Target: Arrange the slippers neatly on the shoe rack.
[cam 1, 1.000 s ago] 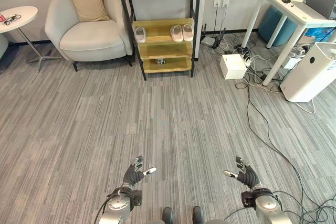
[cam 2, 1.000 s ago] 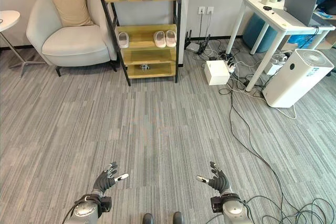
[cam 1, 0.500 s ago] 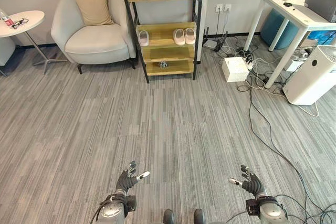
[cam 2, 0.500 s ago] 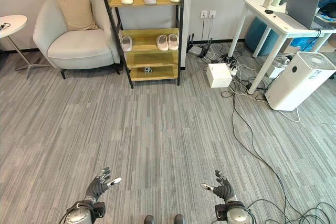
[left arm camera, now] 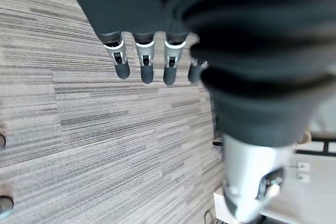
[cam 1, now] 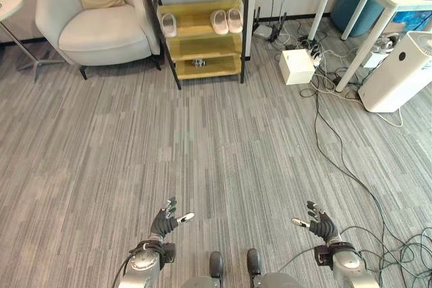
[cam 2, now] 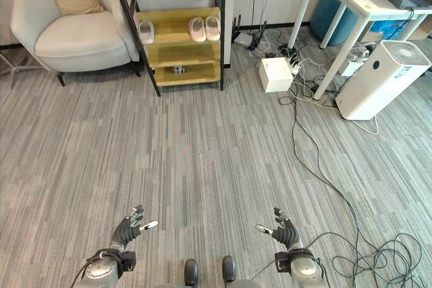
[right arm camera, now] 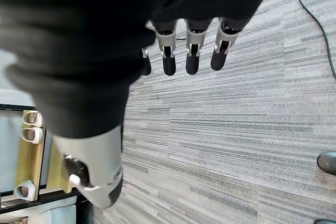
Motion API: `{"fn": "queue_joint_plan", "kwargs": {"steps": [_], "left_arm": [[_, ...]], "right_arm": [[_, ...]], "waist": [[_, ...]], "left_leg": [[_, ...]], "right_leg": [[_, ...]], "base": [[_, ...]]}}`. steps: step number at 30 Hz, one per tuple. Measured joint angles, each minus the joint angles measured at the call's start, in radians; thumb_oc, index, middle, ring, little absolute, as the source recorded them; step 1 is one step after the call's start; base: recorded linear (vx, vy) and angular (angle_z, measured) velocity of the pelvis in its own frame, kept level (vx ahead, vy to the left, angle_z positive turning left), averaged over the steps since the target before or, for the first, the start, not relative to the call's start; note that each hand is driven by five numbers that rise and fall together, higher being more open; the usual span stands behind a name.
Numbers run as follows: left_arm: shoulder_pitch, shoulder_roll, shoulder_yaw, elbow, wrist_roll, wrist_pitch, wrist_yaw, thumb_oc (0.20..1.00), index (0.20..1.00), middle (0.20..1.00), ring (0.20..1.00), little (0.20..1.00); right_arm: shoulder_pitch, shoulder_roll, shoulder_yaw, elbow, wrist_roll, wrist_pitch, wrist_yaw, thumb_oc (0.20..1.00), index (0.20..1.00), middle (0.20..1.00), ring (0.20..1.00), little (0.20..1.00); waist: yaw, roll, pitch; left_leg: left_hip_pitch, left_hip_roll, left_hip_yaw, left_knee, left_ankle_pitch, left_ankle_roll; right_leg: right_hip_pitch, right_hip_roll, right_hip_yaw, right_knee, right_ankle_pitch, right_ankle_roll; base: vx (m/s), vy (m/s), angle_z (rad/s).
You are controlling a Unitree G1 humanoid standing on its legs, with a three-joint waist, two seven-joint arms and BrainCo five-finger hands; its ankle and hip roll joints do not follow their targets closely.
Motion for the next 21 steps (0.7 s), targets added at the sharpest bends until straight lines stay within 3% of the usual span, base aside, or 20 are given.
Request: {"fn": "queue_joint_plan", "kwargs": {"steps": [1,3,4,5,6,7,8,10,12,13,14,15,16,17,18,19,21], "left_arm": [[-0.004,0.003,0.007,0.007,0.014,-0.001,0.0,1.0,1.0,1.0,1.0,1.0],[-0.035,0.004,0.015,0.062,0.021,0.0,0.002,1.0,1.0,1.0,1.0,1.0],[-0.047,0.001,0.018,0.064,0.02,0.002,0.003,1.0,1.0,1.0,1.0,1.0],[-0.071,-0.014,0.035,0.085,0.019,0.002,0.007,1.0,1.0,1.0,1.0,1.0],[-0.084,-0.017,0.033,0.102,0.02,0.003,0.006,1.0,1.0,1.0,1.0,1.0],[-0.087,-0.021,0.032,0.097,0.019,0.006,0.005,1.0,1.0,1.0,1.0,1.0],[-0.09,-0.023,0.03,0.077,0.017,0.004,0.005,1.0,1.0,1.0,1.0,1.0],[-0.129,-0.024,0.03,0.077,0.015,0.004,0.007,1.0,1.0,1.0,1.0,1.0],[-0.164,-0.029,0.029,0.077,0.011,0.003,0.013,1.0,1.0,1.0,1.0,1.0],[-0.169,-0.031,0.031,0.073,0.011,0.001,0.013,1.0,1.0,1.0,1.0,1.0],[-0.152,-0.03,0.021,0.068,0.011,0.0,0.013,1.0,1.0,1.0,1.0,1.0],[-0.098,-0.031,0.014,0.056,0.011,-0.004,0.011,1.0,1.0,1.0,1.0,1.0],[-0.065,-0.035,0.014,0.069,-0.01,-0.006,0.005,1.0,1.0,1.0,1.0,1.0],[-0.046,-0.04,0.013,0.071,-0.026,-0.006,0.003,1.0,1.0,1.0,1.0,1.0],[-0.042,-0.044,0.023,0.069,-0.03,-0.006,-0.002,1.0,1.0,1.0,1.0,1.0],[-0.047,-0.052,0.03,0.079,-0.035,-0.007,0.001,1.0,1.0,1.0,1.0,1.0],[-0.042,-0.045,0.043,0.084,-0.056,-0.007,0.003,1.0,1.0,1.0,1.0,1.0]], "right_arm": [[-0.012,-0.002,-0.017,0.004,0.0,-0.004,-0.002,1.0,1.0,1.0,1.0,1.0],[-0.063,-0.012,-0.024,0.009,0.0,-0.007,-0.016,1.0,1.0,1.0,1.0,1.0],[-0.056,-0.008,-0.02,0.006,-0.001,-0.009,-0.017,1.0,1.0,1.0,1.0,1.0],[-0.056,0.0,-0.025,-0.017,-0.001,-0.012,-0.018,1.0,1.0,1.0,1.0,1.0],[-0.052,0.004,-0.024,-0.043,-0.001,-0.014,-0.017,1.0,1.0,1.0,1.0,1.0],[-0.043,0.004,-0.022,-0.066,-0.001,-0.015,-0.017,1.0,1.0,1.0,1.0,1.0],[-0.035,0.002,-0.022,-0.077,-0.001,-0.017,-0.018,1.0,1.0,1.0,1.0,1.0],[-0.034,0.004,-0.02,-0.068,-0.001,-0.017,-0.025,1.0,1.0,1.0,1.0,1.0],[-0.023,0.005,-0.022,-0.063,-0.002,-0.015,-0.026,1.0,1.0,1.0,1.0,1.0],[-0.003,0.005,-0.021,-0.064,-0.003,-0.015,-0.025,1.0,1.0,1.0,1.0,1.0],[0.017,0.005,-0.02,-0.07,-0.004,-0.014,-0.024,1.0,1.0,1.0,1.0,1.0],[0.052,0.002,-0.019,-0.069,-0.005,-0.013,-0.022,1.0,1.0,1.0,1.0,1.0],[0.075,-0.005,-0.022,-0.07,-0.01,-0.016,-0.021,1.0,1.0,1.0,1.0,1.0],[0.071,-0.018,-0.021,-0.07,-0.013,-0.018,-0.021,1.0,1.0,1.0,1.0,1.0],[0.068,-0.027,-0.029,-0.074,-0.012,-0.023,-0.017,1.0,1.0,1.0,1.0,1.0],[0.074,-0.035,-0.049,-0.082,-0.012,-0.023,-0.015,1.0,1.0,1.0,1.0,1.0],[0.056,-0.044,-0.054,-0.078,-0.012,-0.021,-0.017,1.0,1.0,1.0,1.0,1.0]], "waist": [[0.004,0.005,0.016],[-0.004,0.025,0.063],[-0.01,0.013,0.066],[-0.007,0.007,0.085],[-0.008,0.006,0.087],[-0.012,0.005,0.088],[-0.028,-0.002,0.087],[-0.039,-0.013,0.084],[-0.059,-0.022,0.079],[-0.071,-0.034,0.073],[-0.075,-0.034,0.06],[-0.087,-0.022,0.025],[-0.088,-0.039,-0.012],[-0.083,-0.024,-0.03],[-0.083,-0.019,-0.033],[-0.074,-0.018,-0.033],[-0.047,-0.028,-0.029]], "left_leg": [[-0.004,0.003,0.002,0.0,-0.002,0.004],[-0.013,0.018,0.013,0.007,0.008,0.018],[-0.007,0.006,-0.004,0.007,-0.021,0.041],[0.005,0.004,-0.005,0.013,-0.026,0.04],[0.011,0.0,-0.004,0.013,-0.029,0.043],[0.024,-0.002,-0.005,0.01,-0.036,0.039],[0.036,-0.002,-0.017,0.009,-0.043,0.032],[0.051,-0.002,-0.037,0.012,-0.065,0.019],[0.055,-0.002,-0.07,0.036,-0.104,0.003],[0.084,0.002,-0.085,0.027,-0.123,-0.012],[0.116,0.022,-0.089,0.022,-0.14,-0.015],[0.169,0.066,-0.097,0.055,-0.178,-0.053],[0.113,0.085,-0.081,0.293,-0.212,-0.095],[0.073,0.102,-0.09,0.406,-0.206,-0.105],[-0.024,0.105,-0.119,0.625,-0.185,-0.128],[-0.116,0.094,-0.144,0.824,-0.154,-0.129],[-0.214,0.065,-0.162,0.948,-0.151,-0.133]], "right_leg": [[-0.033,0.004,0.003,0.053,-0.01,0.012],[-0.173,0.003,-0.004,0.317,-0.101,0.098],[-0.216,-0.012,-0.002,0.405,-0.125,0.121],[-0.318,-0.028,-0.028,0.608,-0.177,0.139],[-0.37,-0.046,-0.039,0.687,-0.198,0.145],[-0.399,-0.066,-0.047,0.653,-0.222,0.13],[-0.394,-0.089,-0.059,0.469,-0.222,0.123],[-0.391,-0.123,-0.058,0.211,-0.175,0.139],[-0.363,-0.154,-0.087,0.031,-0.132,0.159],[-0.359,-0.162,-0.081,0.047,-0.102,0.155],[-0.336,-0.155,-0.079,0.085,-0.07,0.123],[-0.273,-0.106,-0.08,0.142,-0.02,0.09],[-0.212,-0.078,-0.083,0.123,0.054,0.001],[-0.188,-0.049,-0.083,0.115,0.024,-0.018],[-0.163,-0.032,-0.077,0.11,0.012,-0.044],[-0.148,-0.022,-0.082,0.109,0.019,-0.059],[-0.086,-0.01,-0.058,0.088,-0.009,-0.082]], "base": [[-0.01,0.08,-0.11],[0.23,0.092,-0.06],[0.42,0.059,-0.01],[0.38,-0.043,0.07],[0.39,-0.091,0.04],[0.39,-0.117,0.2],[0.54,-0.22,0.29],[0.49,-0.23,0.33],[0.48,-0.278,0.43],[0.41,-0.279,0.5],[0.38,-0.285,0.47],[0.6,-0.486,0.26],[0.45,-0.378,-0.02],[0.49,-0.375,-0.18],[0.21,-0.131,-0.18],[0.36,-0.186,-0.25],[0.35,-0.092,-0.33]]}}
